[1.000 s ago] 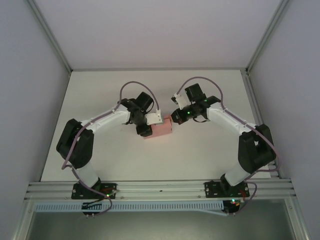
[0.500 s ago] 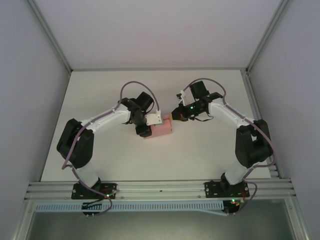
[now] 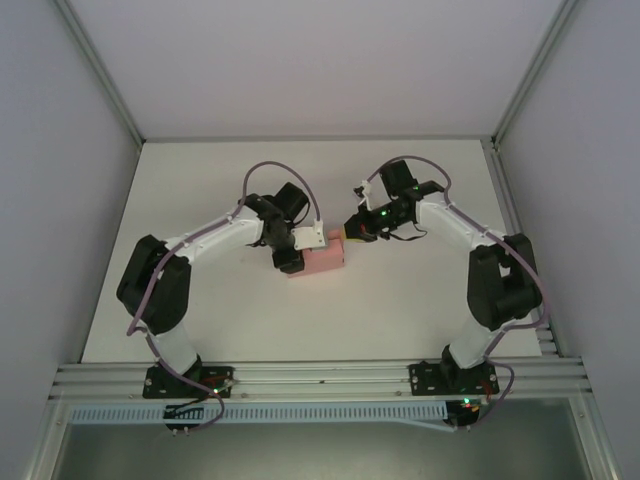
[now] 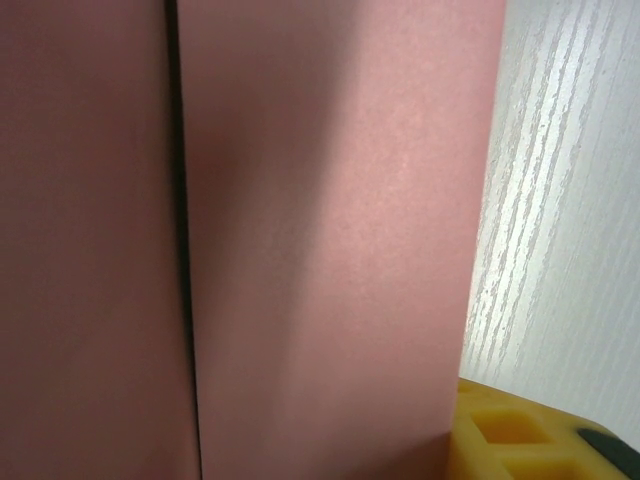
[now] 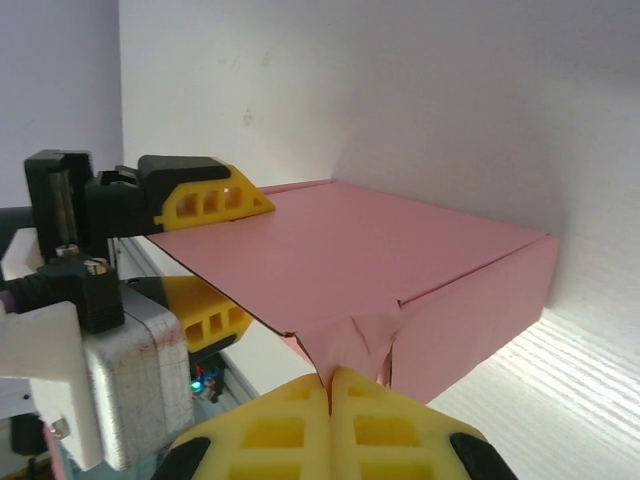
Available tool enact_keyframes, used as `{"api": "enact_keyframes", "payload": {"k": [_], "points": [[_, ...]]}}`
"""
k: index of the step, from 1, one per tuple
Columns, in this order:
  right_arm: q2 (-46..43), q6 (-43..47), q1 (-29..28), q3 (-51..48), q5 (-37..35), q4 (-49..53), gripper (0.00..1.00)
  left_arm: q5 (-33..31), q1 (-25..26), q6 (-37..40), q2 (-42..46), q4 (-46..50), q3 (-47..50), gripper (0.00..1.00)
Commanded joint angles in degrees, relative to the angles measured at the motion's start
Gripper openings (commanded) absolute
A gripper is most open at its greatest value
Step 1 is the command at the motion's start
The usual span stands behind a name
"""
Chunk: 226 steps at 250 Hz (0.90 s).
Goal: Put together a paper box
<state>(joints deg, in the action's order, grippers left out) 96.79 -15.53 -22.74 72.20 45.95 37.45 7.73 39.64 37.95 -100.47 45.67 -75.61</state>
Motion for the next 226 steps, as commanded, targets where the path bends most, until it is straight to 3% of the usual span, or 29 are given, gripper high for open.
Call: {"api": "enact_keyframes", "payload": {"k": [1, 17, 69, 94, 182, 226], "points": [[-2.81, 6.56, -1.49, -0.55, -3.91, 3.75, 0.0, -1.31, -0.35, -0.05, -2.11, -0.91, -0.94, 0.45], [-4.16, 8.3, -2.17, -3.84, -5.7, 0.47, 0.0, -1.4, -0.42, -0.37, -2.14, -1.27, -1.16, 0.45], [-8.72, 1.59, -5.06, -16.22, -11.58, -18.8, 0.0, -1.19, -0.36, -1.3, -2.02, -1.47, -1.79, 0.47], [-11.04, 4.61, -7.67, -18.33, -18.76, -19.03, 0.0, -1.15, -0.35, -1.85, -1.42, -1.8, -1.67, 0.47], [-14.63, 10.34, -10.7, -24.47, -30.76, -17.02, 0.0, -1.84, -0.36, -2.44, -0.61, -2.32, -0.87, 0.48], [-15.37, 9.23, -10.74, -24.77, -31.39, -19.11, 0.0, -1.94, -0.32, -2.83, -0.35, -2.49, -1.12, 0.49]]}}
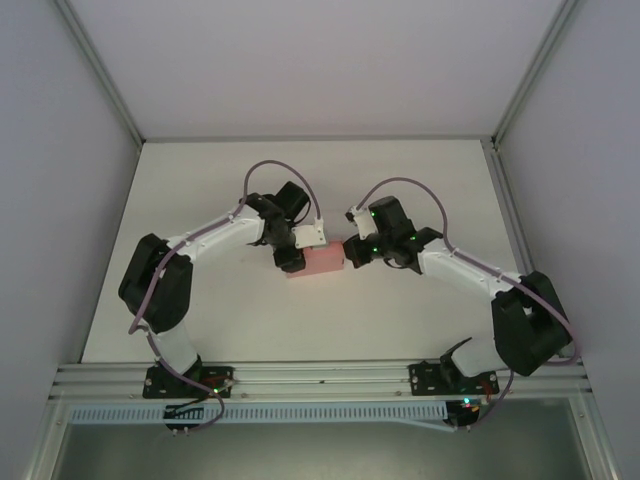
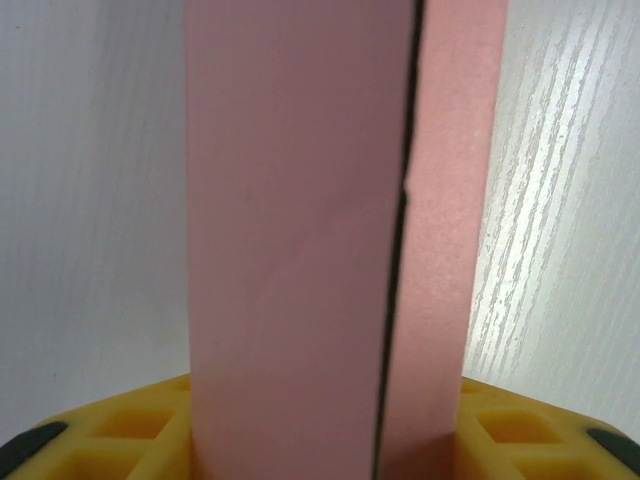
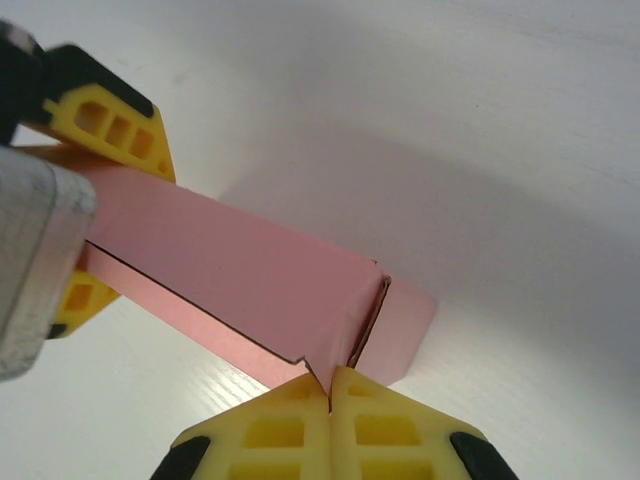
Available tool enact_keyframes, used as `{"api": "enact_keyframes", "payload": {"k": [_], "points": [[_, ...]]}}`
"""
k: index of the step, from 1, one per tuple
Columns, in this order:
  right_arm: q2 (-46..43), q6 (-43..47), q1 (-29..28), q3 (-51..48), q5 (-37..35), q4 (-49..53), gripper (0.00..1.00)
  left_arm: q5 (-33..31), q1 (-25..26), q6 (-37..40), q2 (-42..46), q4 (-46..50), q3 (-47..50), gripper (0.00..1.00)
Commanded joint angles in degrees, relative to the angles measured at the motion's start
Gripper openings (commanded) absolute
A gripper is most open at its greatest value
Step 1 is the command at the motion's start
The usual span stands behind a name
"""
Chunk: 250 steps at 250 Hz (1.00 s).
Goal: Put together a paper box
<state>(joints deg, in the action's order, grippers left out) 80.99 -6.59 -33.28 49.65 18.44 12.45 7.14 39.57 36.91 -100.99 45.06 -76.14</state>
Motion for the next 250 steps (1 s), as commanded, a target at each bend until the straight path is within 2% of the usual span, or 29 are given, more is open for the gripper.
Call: {"api": "enact_keyframes", "payload": {"k": [1, 29, 40, 53, 68, 71, 76, 117, 137, 171, 207, 233, 250], "points": [[0.42, 0.15, -0.21, -2.16, -3.86, 5.86, 0.0, -1.34, -0.27, -1.81, 0.18, -1.85, -0.64, 0.5], [-0.18, -3.78, -0.61, -0.3, -4.15, 5.22, 0.0, -1.44, -0.24, -2.43, 0.45, -1.89, -1.08, 0.55], [-0.47, -5.16, -0.74, 0.46, -3.94, 5.3, 0.0, -1.42, -0.2, -2.94, 0.85, -2.22, -1.17, 0.67], [-0.96, -6.42, -1.26, 1.23, -4.09, 5.65, 0.0, -1.52, -0.24, -3.45, 1.68, -2.75, -1.15, 0.74], [-1.04, -7.88, -2.1, 1.96, -5.05, 6.41, 0.0, -1.51, -0.26, -4.56, 3.13, -3.71, -0.95, 0.87], [-1.01, -8.05, -2.25, 2.13, -5.03, 6.67, 0.0, -1.56, -0.27, -4.76, 3.43, -3.91, -0.88, 0.97], [-1.0, -8.33, -2.63, 2.41, -5.3, 6.92, 0.0, -1.53, -0.13, -5.2, 4.0, -4.18, -0.73, 1.0], [0.18, -12.66, -5.52, 6.69, -13.23, 12.87, 0.0, -6.91, 0.85, -13.65, 9.6, -7.15, 0.36, 1.0], [0.44, -15.19, -6.22, 8.29, -15.67, 14.82, 0.0, -11.44, 1.81, -21.36, 13.19, -8.3, 2.11, 1.0], [0.76, -16.27, -6.76, 9.23, -14.76, 15.18, 0.0, -17.55, 1.91, -36.81, 18.84, -6.89, 6.68, 0.99], [2.78, -16.09, -6.75, 11.08, -14.99, 17.63, 0.0, -16.63, 1.95, -44.63, 22.44, -6.78, 13.03, 0.8], [4.48, -15.43, -6.77, 12.08, -14.21, 18.48, 0.0, -13.73, 2.02, -43.82, 22.72, -9.36, 15.11, 0.74], [4.95, -15.49, -6.8, 12.34, -14.2, 18.67, 0.0, -13.74, 1.89, -43.84, 21.39, -9.74, 14.82, 0.66]]}}
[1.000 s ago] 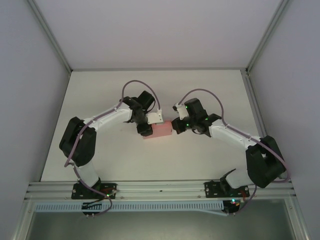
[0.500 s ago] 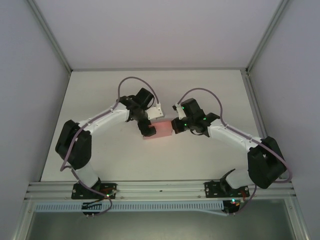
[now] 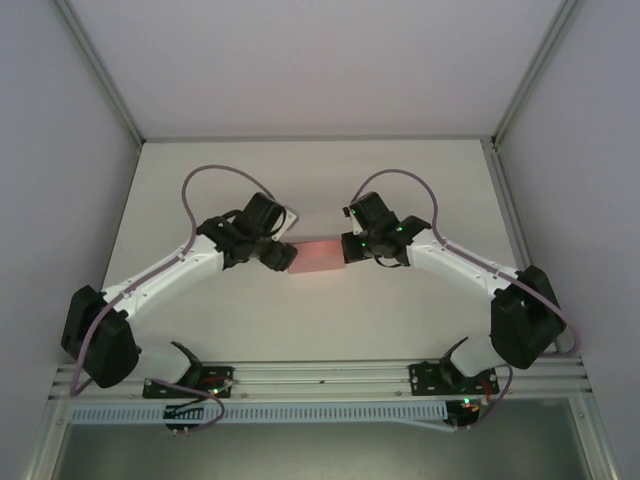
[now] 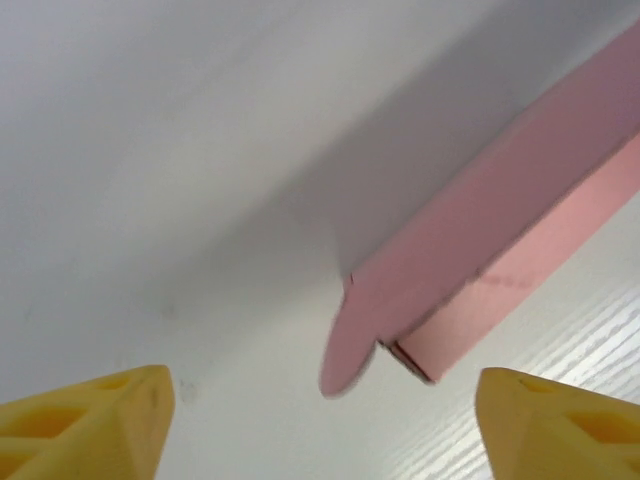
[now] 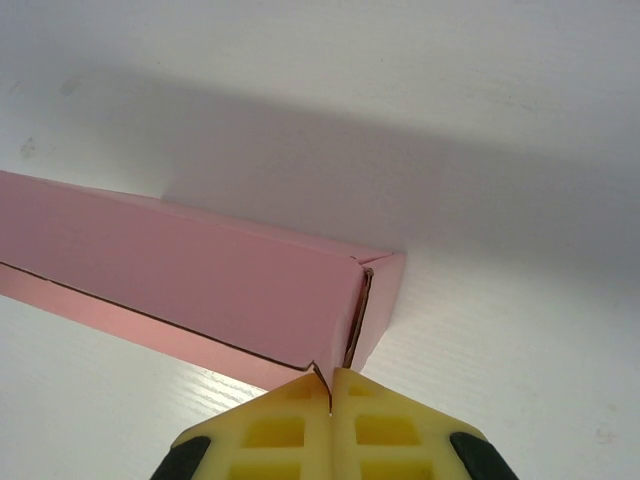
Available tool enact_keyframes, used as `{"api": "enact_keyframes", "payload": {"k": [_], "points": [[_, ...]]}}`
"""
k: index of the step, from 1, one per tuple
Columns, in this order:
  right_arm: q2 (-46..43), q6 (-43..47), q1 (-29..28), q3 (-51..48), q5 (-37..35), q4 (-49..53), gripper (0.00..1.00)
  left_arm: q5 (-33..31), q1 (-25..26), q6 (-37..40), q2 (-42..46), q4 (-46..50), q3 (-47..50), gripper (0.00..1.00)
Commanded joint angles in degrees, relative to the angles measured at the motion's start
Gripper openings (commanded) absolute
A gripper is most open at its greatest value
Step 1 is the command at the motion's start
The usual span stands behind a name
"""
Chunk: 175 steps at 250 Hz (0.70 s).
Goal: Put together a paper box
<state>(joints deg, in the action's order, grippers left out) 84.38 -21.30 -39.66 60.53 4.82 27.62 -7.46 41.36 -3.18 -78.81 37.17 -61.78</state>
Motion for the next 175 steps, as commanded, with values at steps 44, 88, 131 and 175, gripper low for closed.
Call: {"api": "enact_keyframes", "payload": {"k": [44, 88, 131, 175], "points": [[1.79, -0.85, -0.35, 0.88, -0.52, 2.87, 0.0, 0.75, -0.1, -3.53, -4.47, -1.41, -1.58, 0.4], [2.04, -0.94, -0.39, 0.86, -0.56, 3.26, 0.0, -0.22, -0.09, -3.95, -4.92, -1.57, -2.91, 0.38], [2.12, 0.03, -0.35, 1.06, -0.73, 4.11, 0.0, -2.56, -0.26, -3.58, -6.84, -0.51, -3.88, 0.37], [2.49, 0.11, -0.4, 1.28, -1.51, 4.63, 0.0, -2.07, -0.24, -4.97, -7.48, 0.2, -6.01, 0.08]]}}
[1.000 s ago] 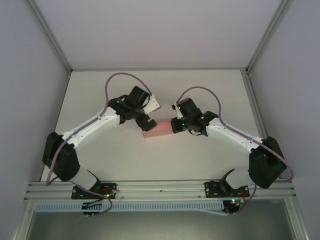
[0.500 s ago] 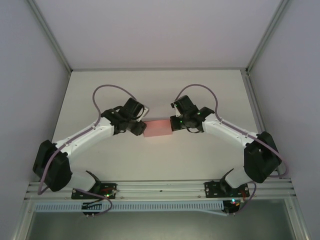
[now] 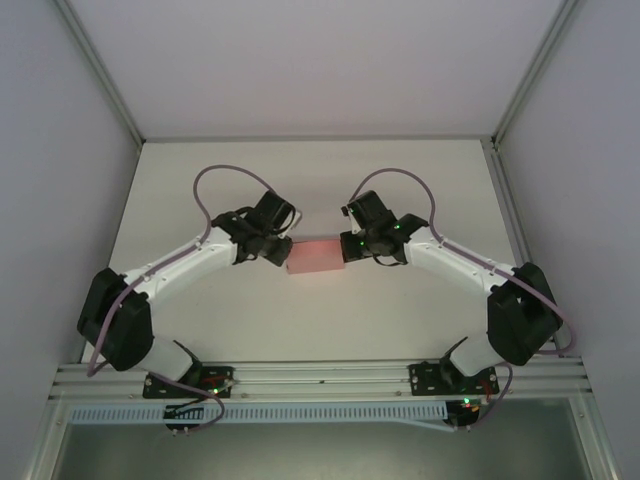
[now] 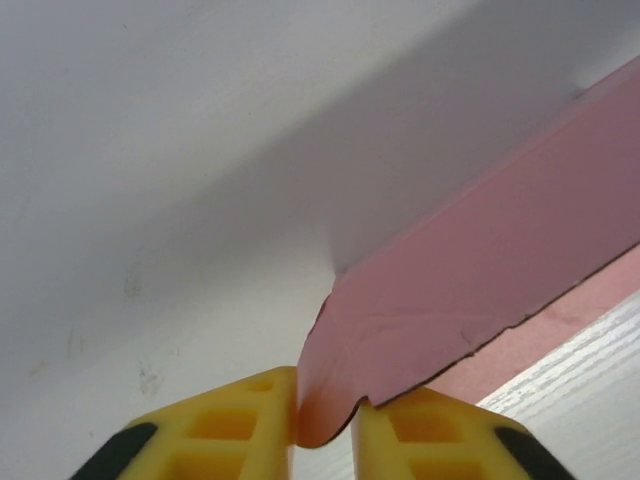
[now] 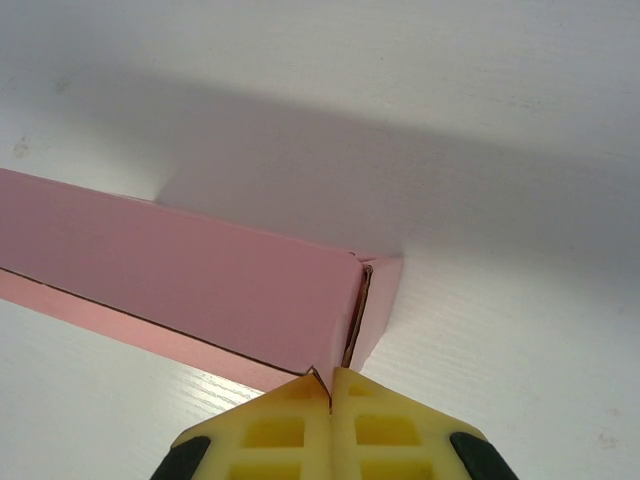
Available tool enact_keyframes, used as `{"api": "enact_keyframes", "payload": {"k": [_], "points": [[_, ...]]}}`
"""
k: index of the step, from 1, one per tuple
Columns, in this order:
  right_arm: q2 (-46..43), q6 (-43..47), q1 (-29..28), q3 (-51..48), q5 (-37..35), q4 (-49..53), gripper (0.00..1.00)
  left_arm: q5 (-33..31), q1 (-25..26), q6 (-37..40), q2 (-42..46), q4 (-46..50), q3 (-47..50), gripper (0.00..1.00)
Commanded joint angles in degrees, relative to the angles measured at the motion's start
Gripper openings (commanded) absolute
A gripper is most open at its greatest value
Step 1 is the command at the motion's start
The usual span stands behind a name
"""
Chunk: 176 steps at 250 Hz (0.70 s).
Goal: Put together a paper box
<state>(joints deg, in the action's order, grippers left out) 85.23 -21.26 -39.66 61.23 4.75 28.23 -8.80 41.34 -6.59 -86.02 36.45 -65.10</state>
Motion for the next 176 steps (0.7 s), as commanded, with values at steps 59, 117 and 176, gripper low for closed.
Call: {"api": "enact_keyframes", "payload": {"k": [59, 117, 176], "points": [[1.6, -1.42, -2.6, 0.1, -6.05, 4.82, 0.0, 8.65, -0.32, -10.3, -0.24, 1.91, -6.07, 0.0], [1.88, -2.91, -5.27, 0.11, -11.44, 6.22, 0.0, 21.77, -4.68, -14.76, -3.57, 9.3, -9.26, 0.0], [3.57, -2.92, -7.55, 0.73, -13.05, 6.04, 0.0, 30.83, -8.55, -16.75, -4.42, 12.06, -11.25, 0.0]]}}
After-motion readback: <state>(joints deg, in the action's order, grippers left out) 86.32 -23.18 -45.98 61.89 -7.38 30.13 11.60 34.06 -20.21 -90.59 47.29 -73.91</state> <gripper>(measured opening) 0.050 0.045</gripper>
